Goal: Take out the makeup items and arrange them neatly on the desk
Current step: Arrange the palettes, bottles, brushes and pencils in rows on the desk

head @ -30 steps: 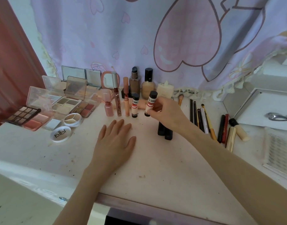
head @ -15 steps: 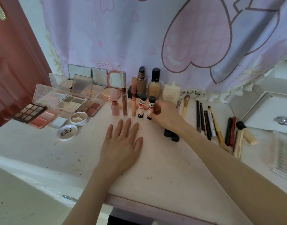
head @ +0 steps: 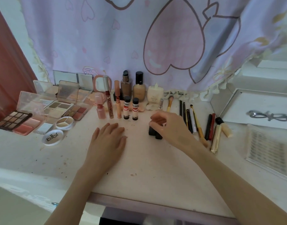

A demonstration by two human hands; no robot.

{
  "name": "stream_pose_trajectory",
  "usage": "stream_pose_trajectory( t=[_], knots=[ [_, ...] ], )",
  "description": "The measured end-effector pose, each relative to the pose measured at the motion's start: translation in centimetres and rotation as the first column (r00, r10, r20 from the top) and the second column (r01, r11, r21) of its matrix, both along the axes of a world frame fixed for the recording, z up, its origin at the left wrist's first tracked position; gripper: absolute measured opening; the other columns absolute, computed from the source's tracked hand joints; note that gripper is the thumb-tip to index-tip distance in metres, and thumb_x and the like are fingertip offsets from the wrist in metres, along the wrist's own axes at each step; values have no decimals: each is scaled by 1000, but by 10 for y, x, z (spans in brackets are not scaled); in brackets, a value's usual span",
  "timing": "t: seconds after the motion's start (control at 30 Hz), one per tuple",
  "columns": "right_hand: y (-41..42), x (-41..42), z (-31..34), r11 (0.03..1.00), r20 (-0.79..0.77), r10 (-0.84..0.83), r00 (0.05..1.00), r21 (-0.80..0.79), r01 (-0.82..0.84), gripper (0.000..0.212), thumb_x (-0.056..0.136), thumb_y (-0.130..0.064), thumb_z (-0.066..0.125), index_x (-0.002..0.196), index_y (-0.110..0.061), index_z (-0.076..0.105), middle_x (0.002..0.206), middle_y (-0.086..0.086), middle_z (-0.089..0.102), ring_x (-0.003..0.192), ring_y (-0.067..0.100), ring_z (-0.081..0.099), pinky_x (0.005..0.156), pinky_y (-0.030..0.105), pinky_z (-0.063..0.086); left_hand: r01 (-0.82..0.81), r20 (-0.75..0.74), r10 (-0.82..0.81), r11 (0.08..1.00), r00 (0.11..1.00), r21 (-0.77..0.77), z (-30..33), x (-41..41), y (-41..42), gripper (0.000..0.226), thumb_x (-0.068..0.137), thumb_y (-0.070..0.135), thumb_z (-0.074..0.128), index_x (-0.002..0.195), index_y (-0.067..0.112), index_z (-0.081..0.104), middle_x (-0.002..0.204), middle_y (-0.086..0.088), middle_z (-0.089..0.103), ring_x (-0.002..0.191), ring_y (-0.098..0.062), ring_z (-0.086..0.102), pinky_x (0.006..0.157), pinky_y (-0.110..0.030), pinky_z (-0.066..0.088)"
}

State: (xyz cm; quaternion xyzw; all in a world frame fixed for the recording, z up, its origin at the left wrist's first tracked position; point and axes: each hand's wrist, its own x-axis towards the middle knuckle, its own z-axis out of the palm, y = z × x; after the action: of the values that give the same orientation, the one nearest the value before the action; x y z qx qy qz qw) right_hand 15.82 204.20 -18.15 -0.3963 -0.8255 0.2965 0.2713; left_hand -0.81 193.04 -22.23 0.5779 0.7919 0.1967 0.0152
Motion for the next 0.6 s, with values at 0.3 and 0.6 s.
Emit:
stream_pose_trajectory(
  t=[0.3,0.6],
  knots=[
    [32,138,6,891,72,-443,894,148,430,15,90,-16,55,99,-13,67,89,0,64,78,10,52,61,10,32,454,-53,-455,859,889,237,13,91,7,24,89,17,58,112,14,65,119,-3,61,114,-20,55,93,-26,37],
    [60,173,-13,879,345,-476,809,179,441,34,91,-26,54,118,-5,56,113,14,56,102,29,55,84,33,40,536,-106,-556,827,824,-171,-13,142,35,58,96,51,10,147,28,-6,156,9,-8,140,-5,-15,113,-26,-12]
  ],
)
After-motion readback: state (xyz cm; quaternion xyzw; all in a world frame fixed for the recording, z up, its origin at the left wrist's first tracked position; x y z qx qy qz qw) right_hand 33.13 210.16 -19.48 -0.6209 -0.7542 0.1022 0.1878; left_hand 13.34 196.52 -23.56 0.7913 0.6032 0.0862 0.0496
